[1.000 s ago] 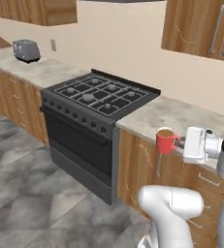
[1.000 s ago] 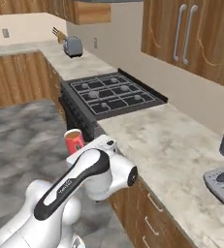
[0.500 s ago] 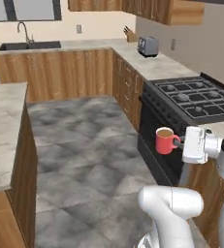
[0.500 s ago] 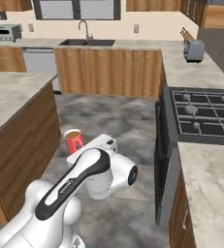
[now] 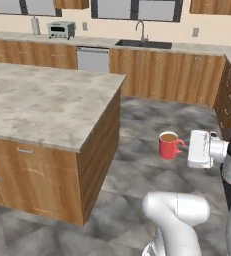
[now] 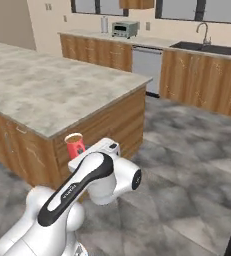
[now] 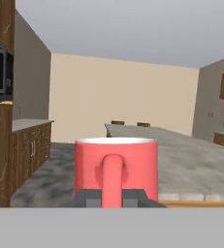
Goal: Pick up the brewed coffee from the coffee machine and place it next to the breakfast plate on the dining counter.
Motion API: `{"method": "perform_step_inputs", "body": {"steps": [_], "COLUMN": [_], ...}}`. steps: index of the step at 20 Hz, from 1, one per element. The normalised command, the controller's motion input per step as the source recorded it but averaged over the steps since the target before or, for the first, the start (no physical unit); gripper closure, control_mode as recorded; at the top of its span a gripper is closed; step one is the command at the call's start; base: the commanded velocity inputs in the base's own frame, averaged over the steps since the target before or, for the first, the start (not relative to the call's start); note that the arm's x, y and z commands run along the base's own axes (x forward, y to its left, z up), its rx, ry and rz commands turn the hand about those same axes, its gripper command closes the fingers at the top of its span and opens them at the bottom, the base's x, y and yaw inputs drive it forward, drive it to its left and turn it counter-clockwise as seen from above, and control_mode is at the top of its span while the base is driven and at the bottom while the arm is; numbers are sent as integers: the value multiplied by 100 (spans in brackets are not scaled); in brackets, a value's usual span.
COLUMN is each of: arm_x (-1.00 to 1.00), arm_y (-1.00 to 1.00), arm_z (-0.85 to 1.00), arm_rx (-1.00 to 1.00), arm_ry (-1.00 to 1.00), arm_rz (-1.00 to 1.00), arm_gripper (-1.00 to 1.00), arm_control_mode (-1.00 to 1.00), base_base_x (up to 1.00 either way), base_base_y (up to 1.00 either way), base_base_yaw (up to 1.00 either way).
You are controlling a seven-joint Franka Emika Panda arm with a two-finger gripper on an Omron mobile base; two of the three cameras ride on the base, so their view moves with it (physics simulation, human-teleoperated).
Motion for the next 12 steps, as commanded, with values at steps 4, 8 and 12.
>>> {"method": "perform_step_inputs", "body": {"steps": [4,8,12], "arm_x": [0,0,0], "arm_y": [0,0,0], "arm_z": [0,0,0], "arm_rx": [0,0,0], "arm_ry": [0,0,0], "arm_rz": [0,0,0], "arm_gripper": [100,100,100], "arm_control_mode": [100,100,100], "base_base_x": [29,59,56], "base_base_y": [35,74,99], "base_base_yaw": [67,47,33]}}
